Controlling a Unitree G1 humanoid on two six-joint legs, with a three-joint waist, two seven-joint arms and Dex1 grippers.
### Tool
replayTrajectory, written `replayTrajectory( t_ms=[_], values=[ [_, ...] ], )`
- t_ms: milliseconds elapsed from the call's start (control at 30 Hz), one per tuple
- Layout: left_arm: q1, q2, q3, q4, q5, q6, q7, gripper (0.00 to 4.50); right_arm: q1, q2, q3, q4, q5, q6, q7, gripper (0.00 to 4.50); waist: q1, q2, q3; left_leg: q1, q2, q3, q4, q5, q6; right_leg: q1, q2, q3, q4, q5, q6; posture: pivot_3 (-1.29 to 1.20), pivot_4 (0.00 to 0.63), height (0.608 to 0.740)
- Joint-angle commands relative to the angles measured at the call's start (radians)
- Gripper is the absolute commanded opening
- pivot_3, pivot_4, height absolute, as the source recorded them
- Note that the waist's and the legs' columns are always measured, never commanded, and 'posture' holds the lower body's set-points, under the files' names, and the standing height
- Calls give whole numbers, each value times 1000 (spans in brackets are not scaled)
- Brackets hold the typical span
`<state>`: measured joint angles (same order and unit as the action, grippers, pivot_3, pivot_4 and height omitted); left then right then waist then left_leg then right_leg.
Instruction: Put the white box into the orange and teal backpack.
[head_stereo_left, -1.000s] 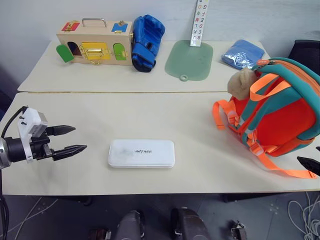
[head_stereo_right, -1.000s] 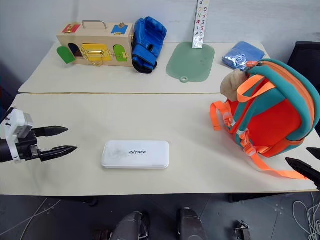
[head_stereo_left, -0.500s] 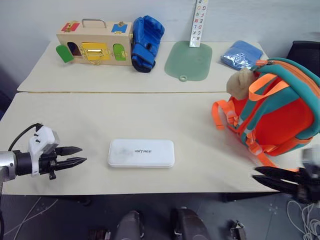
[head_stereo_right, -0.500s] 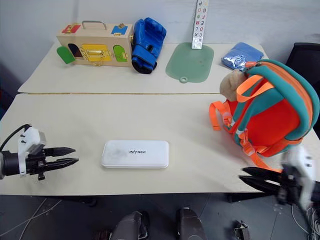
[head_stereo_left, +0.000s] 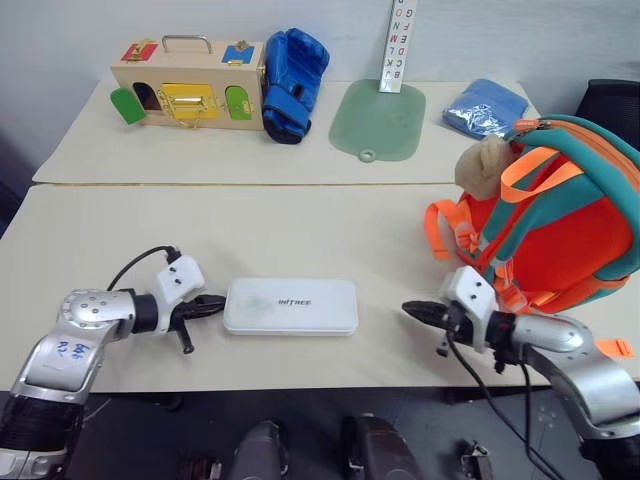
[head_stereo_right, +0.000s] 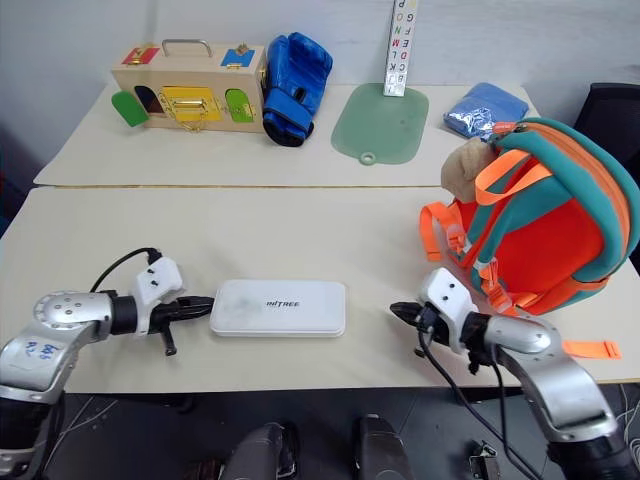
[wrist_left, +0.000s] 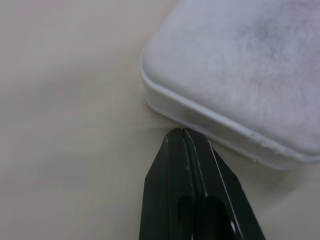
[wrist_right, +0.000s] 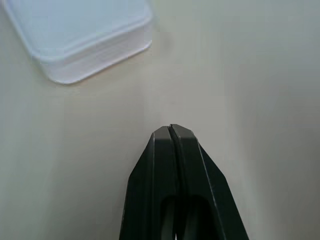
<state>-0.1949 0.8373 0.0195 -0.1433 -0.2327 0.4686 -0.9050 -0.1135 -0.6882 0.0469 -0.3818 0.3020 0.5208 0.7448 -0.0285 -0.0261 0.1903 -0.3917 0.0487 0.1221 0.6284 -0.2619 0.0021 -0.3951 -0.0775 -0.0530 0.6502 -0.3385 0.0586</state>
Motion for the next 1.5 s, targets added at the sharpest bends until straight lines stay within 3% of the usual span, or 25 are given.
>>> replayTrajectory(
  t_ms=[33,267,400,500,600,667,733,900,1133,1500],
  values=[
    [-32,-31,-22,-25,-8,25,12,10,-5,7,33,-4,-62,-43,-30,0,4,0,0,0,0,0,1,0,0,0,0,0,1,0,0,0,150,740],
    [-140,-111,-55,33,3,50,45,10,4,9,42,29,-108,-74,-27,0,16,0,0,0,-1,-1,5,0,4,2,-1,0,3,1,2,0,150,740],
    [-130,-91,-1,72,-26,89,39,10,-4,15,41,46,-121,-84,-34,0,1,0,0,1,0,-1,3,1,2,1,0,0,4,1,2,0,150,740],
    [-104,-58,58,95,-85,178,11,624,-17,22,48,63,-141,-94,-47,0,-6,-1,0,1,1,0,3,1,1,1,1,0,4,1,1,0,150,740],
    [-54,1,59,89,-102,206,-47,1533,-17,11,63,81,-168,-120,-37,0,-3,-1,0,1,1,0,3,1,1,1,1,0,4,1,1,0,150,740],
    [-65,17,86,101,-185,326,-86,2171,-20,5,62,94,-169,-132,-20,0,-2,-1,0,2,1,-1,3,1,1,1,0,0,4,1,1,0,150,740],
    [-107,18,107,144,-244,429,-96,2814,-26,4,56,108,-168,-139,-10,0,0,-1,0,2,0,-1,3,1,1,2,0,0,4,0,1,0,150,740],
    [-161,-26,118,178,-300,494,-84,4376,-17,-10,76,105,-168,-157,40,0,1,-1,0,2,0,-1,4,1,1,2,0,0,5,0,1,0,150,740],
    [-225,-20,75,163,-430,759,-125,4445,-47,22,98,112,-179,-150,32,0,-1,-1,0,2,0,-1,4,4,-5,2,0,0,5,0,1,0,150,740],
    [-389,-241,-86,265,-371,786,1,4445,-39,39,101,114,-192,-175,30,0,15,-2,-1,3,-1,-2,4,6,-6,3,0,0,5,0,1,0,150,740]
  ],
)
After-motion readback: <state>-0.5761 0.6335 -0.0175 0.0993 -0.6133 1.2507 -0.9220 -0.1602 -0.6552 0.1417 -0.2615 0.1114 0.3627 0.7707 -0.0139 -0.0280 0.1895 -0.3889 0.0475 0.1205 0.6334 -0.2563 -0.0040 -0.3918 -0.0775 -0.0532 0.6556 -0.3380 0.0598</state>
